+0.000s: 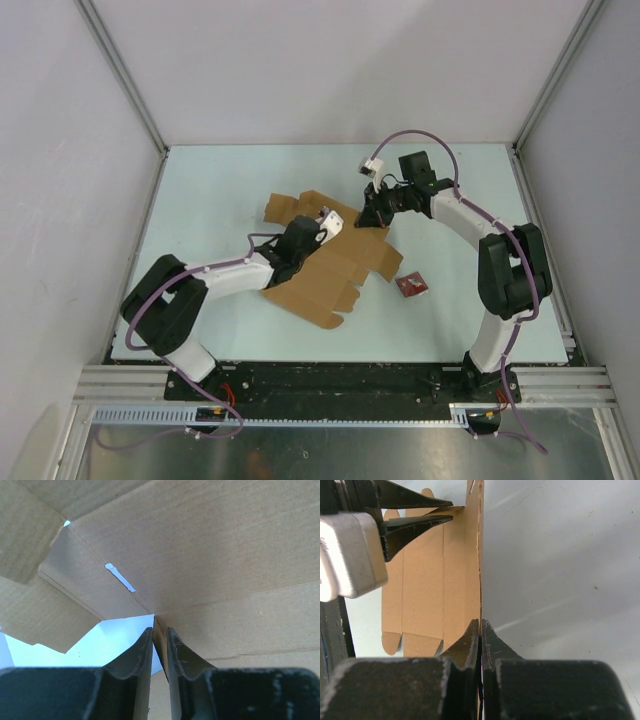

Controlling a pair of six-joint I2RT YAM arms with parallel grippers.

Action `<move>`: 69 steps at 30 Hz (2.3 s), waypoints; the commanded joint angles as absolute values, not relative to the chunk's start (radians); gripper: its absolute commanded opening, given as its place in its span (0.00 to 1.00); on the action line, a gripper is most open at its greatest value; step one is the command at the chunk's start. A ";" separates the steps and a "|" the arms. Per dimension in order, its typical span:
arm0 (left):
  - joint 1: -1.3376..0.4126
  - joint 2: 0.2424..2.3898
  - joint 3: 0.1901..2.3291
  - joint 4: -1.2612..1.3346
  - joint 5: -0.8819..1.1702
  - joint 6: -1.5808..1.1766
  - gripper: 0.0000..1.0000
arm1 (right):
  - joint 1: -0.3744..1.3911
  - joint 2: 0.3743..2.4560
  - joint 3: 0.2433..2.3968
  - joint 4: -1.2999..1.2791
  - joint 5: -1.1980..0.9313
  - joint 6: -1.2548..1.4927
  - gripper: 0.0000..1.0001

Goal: Fold the paper box

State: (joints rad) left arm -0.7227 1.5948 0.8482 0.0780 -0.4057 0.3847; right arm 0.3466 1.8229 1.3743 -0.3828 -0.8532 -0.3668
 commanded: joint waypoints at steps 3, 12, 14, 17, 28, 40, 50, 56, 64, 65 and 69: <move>-0.741 1.643 0.842 0.149 -0.511 0.437 0.22 | 0.345 1.802 1.376 -0.353 -0.867 -0.357 0.00; -0.758 1.635 0.831 0.149 -0.463 0.425 0.23 | 0.344 1.805 1.376 -0.353 -0.864 -0.357 0.01; -0.759 1.634 0.827 0.147 -0.436 0.420 0.23 | 0.344 1.805 1.376 -0.351 -0.862 -0.357 0.01; -0.761 1.631 0.827 0.144 -0.405 0.413 0.23 | 0.345 1.805 1.376 -0.351 -0.862 -0.357 0.01; -0.762 1.638 0.827 0.138 -0.382 0.408 0.29 | 0.341 1.807 1.376 -0.351 -0.862 -0.359 0.01; -0.753 1.447 0.776 0.137 -0.293 0.416 0.43 | 0.333 1.813 1.376 -0.351 -0.862 -0.362 0.02; -0.582 1.177 0.735 0.081 -0.071 0.336 0.54 | 0.328 1.815 1.376 -0.350 -0.862 -0.362 0.02; -0.407 1.002 0.664 0.080 0.082 0.249 0.70 | 0.330 1.816 1.376 -0.351 -0.867 -0.362 0.02; -0.159 0.778 0.493 0.179 0.084 0.115 0.82 | 0.331 1.807 1.376 -0.354 -0.879 -0.362 0.02; -0.134 0.769 0.456 0.225 0.087 0.098 0.84 | 0.333 1.807 1.374 -0.354 -0.879 -0.362 0.02; -0.052 0.756 0.385 0.345 0.080 0.019 0.92 | 0.337 1.807 1.376 -0.356 -0.877 -0.364 0.02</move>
